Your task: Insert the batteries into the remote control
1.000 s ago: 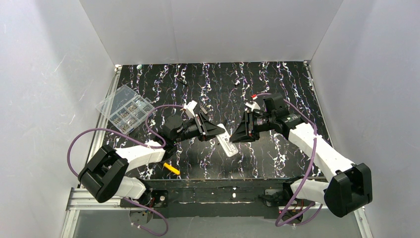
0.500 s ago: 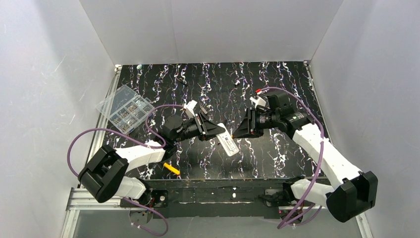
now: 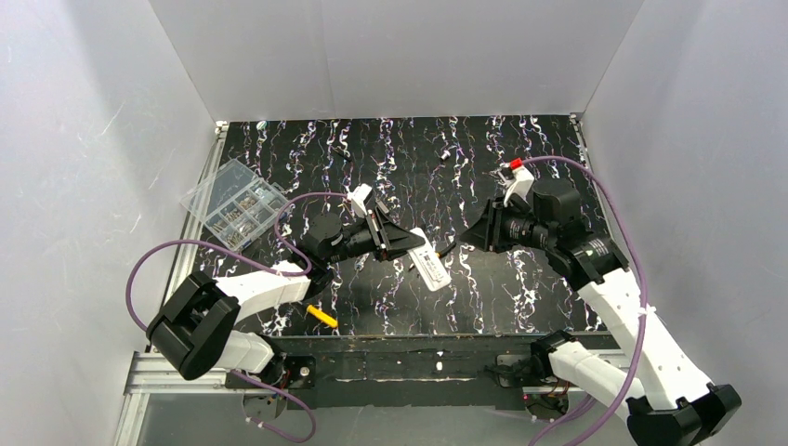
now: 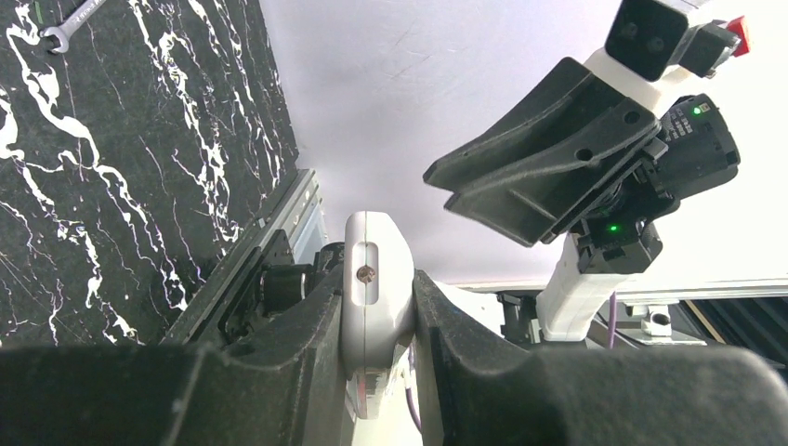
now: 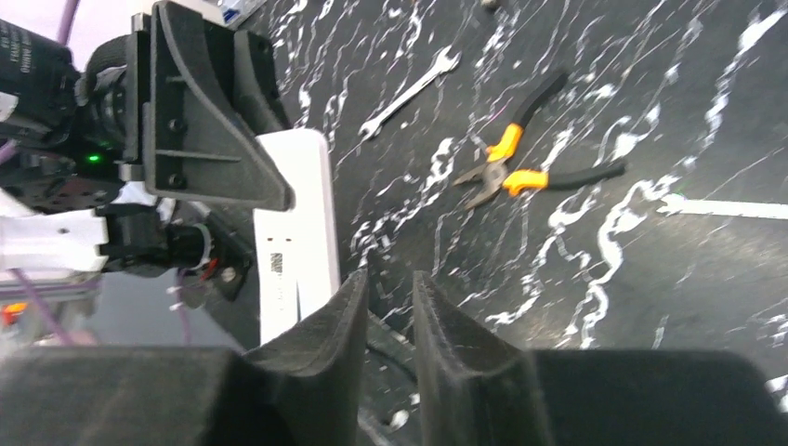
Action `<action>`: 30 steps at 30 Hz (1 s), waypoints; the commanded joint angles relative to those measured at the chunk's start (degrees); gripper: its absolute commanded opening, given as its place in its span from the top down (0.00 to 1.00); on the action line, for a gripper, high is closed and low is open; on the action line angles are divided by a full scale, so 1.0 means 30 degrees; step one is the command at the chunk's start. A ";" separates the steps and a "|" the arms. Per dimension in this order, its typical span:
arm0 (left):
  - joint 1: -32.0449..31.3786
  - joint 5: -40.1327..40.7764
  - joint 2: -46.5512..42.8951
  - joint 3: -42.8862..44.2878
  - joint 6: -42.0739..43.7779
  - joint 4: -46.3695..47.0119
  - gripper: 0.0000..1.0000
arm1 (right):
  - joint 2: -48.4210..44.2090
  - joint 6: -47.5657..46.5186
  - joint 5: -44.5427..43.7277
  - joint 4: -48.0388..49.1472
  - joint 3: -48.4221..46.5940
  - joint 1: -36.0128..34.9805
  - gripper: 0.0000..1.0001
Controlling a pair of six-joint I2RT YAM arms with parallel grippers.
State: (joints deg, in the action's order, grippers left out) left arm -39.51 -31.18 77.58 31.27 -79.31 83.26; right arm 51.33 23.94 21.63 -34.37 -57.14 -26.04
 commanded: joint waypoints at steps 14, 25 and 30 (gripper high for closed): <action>-0.0087 -0.1321 -0.0090 0.1085 -0.0540 0.1701 1.00 | -0.3210 -0.6095 0.4278 1.3710 0.5775 -0.0200 0.70; -0.0093 -0.1537 0.0011 0.1081 -0.0590 0.1686 1.00 | -0.2598 -1.2064 1.3754 1.0657 0.4153 -0.0217 0.45; -0.0088 -0.1630 -0.0029 0.1071 -0.0605 0.1705 1.00 | -0.1974 -1.9187 1.6557 0.3378 0.2215 -0.0222 0.44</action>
State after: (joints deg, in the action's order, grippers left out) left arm -39.51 -33.50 78.37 31.90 -80.99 83.26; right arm 44.42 -15.00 60.12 -8.84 -44.36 -26.44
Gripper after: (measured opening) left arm 0.251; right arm 0.557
